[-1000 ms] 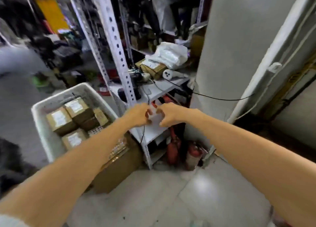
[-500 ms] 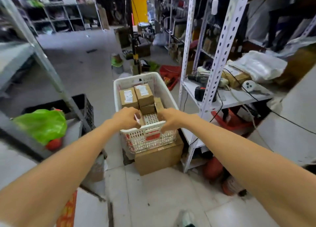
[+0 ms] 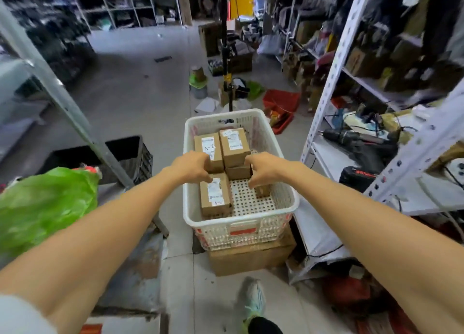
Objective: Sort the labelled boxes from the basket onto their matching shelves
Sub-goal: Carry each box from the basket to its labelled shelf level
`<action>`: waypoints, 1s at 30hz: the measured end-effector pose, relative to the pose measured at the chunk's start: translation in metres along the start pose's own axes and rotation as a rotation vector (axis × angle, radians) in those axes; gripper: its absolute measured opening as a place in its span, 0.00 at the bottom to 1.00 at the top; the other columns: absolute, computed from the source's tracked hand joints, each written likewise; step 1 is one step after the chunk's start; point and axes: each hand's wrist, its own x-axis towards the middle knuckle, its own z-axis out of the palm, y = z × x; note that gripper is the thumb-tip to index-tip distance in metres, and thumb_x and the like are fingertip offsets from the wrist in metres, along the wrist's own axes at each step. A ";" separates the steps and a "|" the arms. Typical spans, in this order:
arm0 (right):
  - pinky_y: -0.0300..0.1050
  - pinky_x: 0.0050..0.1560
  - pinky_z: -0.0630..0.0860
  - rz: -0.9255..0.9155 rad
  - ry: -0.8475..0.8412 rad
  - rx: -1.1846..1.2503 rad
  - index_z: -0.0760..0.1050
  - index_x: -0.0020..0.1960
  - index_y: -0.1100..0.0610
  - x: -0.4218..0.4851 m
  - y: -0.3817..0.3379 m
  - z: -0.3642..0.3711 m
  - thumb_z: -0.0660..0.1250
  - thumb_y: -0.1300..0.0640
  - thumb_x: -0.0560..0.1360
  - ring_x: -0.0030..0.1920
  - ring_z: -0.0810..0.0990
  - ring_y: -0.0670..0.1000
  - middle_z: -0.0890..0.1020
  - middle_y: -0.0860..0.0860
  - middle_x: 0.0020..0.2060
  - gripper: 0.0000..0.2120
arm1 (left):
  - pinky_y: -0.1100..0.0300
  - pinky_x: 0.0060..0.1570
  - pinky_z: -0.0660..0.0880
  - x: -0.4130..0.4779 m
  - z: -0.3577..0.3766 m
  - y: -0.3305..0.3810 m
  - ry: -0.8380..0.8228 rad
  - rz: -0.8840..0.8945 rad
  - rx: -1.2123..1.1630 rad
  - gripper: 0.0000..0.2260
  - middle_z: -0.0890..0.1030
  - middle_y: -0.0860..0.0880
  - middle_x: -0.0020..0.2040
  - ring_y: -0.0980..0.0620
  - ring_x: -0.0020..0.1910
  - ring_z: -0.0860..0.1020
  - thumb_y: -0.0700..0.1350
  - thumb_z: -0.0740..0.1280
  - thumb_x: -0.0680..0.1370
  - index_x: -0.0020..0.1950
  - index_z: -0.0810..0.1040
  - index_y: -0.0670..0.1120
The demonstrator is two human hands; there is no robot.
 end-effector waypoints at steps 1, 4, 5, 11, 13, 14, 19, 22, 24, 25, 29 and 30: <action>0.54 0.53 0.77 -0.001 -0.010 0.015 0.71 0.61 0.60 0.016 0.008 -0.004 0.72 0.53 0.69 0.52 0.76 0.56 0.77 0.56 0.54 0.23 | 0.48 0.51 0.78 0.016 -0.003 -0.002 -0.004 -0.016 -0.008 0.18 0.81 0.49 0.51 0.48 0.51 0.79 0.54 0.73 0.70 0.56 0.77 0.48; 0.53 0.55 0.77 -0.009 -0.062 0.058 0.70 0.62 0.60 0.062 0.031 -0.010 0.73 0.52 0.69 0.54 0.76 0.54 0.76 0.54 0.57 0.25 | 0.48 0.52 0.78 0.059 0.000 -0.003 -0.039 -0.042 -0.041 0.20 0.80 0.48 0.53 0.48 0.51 0.78 0.53 0.74 0.71 0.58 0.76 0.46; 0.50 0.56 0.76 -0.014 -0.074 0.091 0.70 0.63 0.59 0.075 0.038 -0.011 0.73 0.52 0.70 0.55 0.75 0.53 0.76 0.52 0.57 0.25 | 0.48 0.52 0.78 0.071 0.005 -0.003 -0.056 -0.050 -0.050 0.20 0.80 0.48 0.53 0.48 0.51 0.78 0.53 0.74 0.71 0.59 0.75 0.46; 0.54 0.59 0.76 0.025 -0.123 0.259 0.70 0.64 0.60 0.150 0.063 0.007 0.74 0.52 0.70 0.56 0.77 0.56 0.77 0.56 0.57 0.27 | 0.51 0.54 0.77 0.125 0.041 -0.029 -0.140 -0.154 -0.178 0.19 0.81 0.48 0.54 0.49 0.51 0.79 0.51 0.74 0.71 0.59 0.76 0.47; 0.53 0.56 0.77 0.038 -0.179 0.252 0.70 0.65 0.59 0.173 0.069 0.026 0.74 0.51 0.70 0.54 0.77 0.55 0.77 0.55 0.56 0.27 | 0.49 0.54 0.77 0.137 0.057 -0.040 -0.151 -0.202 -0.185 0.19 0.82 0.47 0.53 0.48 0.51 0.79 0.50 0.73 0.71 0.60 0.76 0.47; 0.52 0.54 0.77 0.045 -0.205 0.251 0.70 0.65 0.59 0.184 0.072 0.038 0.73 0.51 0.70 0.53 0.77 0.54 0.77 0.54 0.55 0.27 | 0.49 0.54 0.77 0.142 0.067 -0.045 -0.163 -0.228 -0.191 0.19 0.82 0.47 0.53 0.47 0.51 0.79 0.50 0.73 0.72 0.60 0.75 0.46; 0.47 0.55 0.73 0.063 -0.339 0.169 0.66 0.69 0.60 0.235 0.084 0.087 0.72 0.53 0.72 0.60 0.74 0.56 0.74 0.56 0.64 0.29 | 0.53 0.51 0.76 0.174 0.114 -0.078 -0.269 -0.282 -0.303 0.19 0.82 0.47 0.51 0.48 0.48 0.79 0.48 0.72 0.72 0.61 0.75 0.45; 0.46 0.54 0.70 0.088 -0.376 0.121 0.65 0.70 0.59 0.264 0.094 0.104 0.71 0.52 0.73 0.63 0.73 0.57 0.73 0.55 0.66 0.29 | 0.54 0.52 0.76 0.199 0.136 -0.099 -0.312 -0.295 -0.349 0.18 0.81 0.47 0.53 0.49 0.50 0.78 0.47 0.72 0.73 0.62 0.74 0.46; 0.47 0.54 0.73 0.133 -0.415 0.095 0.65 0.70 0.58 0.285 0.100 0.118 0.71 0.51 0.73 0.62 0.73 0.56 0.73 0.56 0.65 0.30 | 0.51 0.56 0.76 0.215 0.151 -0.111 -0.342 -0.306 -0.361 0.20 0.79 0.46 0.56 0.47 0.54 0.78 0.47 0.72 0.74 0.64 0.73 0.46; 0.48 0.56 0.74 0.153 -0.434 0.092 0.64 0.71 0.58 0.296 0.102 0.125 0.72 0.51 0.72 0.62 0.73 0.57 0.73 0.56 0.66 0.31 | 0.50 0.56 0.76 0.224 0.159 -0.116 -0.352 -0.316 -0.362 0.21 0.78 0.45 0.57 0.46 0.55 0.77 0.47 0.72 0.74 0.65 0.73 0.45; 0.48 0.55 0.74 0.129 -0.450 0.066 0.65 0.70 0.58 0.331 0.108 0.158 0.70 0.51 0.74 0.61 0.74 0.57 0.73 0.56 0.64 0.29 | 0.55 0.58 0.72 0.262 0.198 -0.132 -0.412 -0.325 -0.337 0.22 0.74 0.43 0.65 0.44 0.62 0.74 0.46 0.70 0.75 0.68 0.71 0.43; 0.49 0.55 0.74 0.102 -0.442 0.052 0.65 0.70 0.58 0.340 0.110 0.166 0.69 0.51 0.74 0.60 0.74 0.57 0.73 0.56 0.64 0.28 | 0.55 0.58 0.71 0.274 0.208 -0.135 -0.425 -0.335 -0.363 0.23 0.73 0.43 0.66 0.44 0.63 0.73 0.45 0.69 0.76 0.69 0.70 0.42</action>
